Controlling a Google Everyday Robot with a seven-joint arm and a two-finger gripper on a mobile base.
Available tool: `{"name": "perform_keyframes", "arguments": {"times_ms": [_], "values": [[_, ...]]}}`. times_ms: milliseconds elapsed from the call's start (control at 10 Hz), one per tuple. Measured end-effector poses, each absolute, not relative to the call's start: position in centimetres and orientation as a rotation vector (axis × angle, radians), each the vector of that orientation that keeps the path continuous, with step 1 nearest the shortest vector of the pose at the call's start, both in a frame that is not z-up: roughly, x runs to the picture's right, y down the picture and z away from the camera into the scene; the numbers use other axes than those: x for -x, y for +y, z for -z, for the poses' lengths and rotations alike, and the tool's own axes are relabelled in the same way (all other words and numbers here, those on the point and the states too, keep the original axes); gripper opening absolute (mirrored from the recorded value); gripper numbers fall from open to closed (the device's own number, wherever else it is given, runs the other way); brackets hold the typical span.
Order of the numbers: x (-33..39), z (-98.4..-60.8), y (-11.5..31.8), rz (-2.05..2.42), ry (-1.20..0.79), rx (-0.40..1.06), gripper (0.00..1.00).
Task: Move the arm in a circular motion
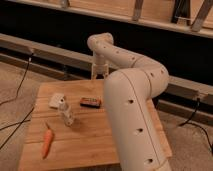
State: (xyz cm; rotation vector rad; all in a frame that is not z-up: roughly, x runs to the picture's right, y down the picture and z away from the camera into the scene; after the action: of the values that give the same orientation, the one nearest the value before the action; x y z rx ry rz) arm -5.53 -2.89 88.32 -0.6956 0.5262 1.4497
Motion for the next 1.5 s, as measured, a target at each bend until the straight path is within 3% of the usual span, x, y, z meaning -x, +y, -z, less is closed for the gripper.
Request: {"name": "perform_keyframes", "arguments": {"times_ms": [400,700,1100,1500], "values": [[11.3,-85.2,1.0,-1.387,0.470,0.778,0.65],[12.0,-80.5,5.9,-1.370,0.471,0.836,0.65],[6.8,-75.3,11.3,-1.387,0.587,0.839,0.65],[-1.4,-71.9,11.9,-1.438,0.738,0.737,0.65]]}}
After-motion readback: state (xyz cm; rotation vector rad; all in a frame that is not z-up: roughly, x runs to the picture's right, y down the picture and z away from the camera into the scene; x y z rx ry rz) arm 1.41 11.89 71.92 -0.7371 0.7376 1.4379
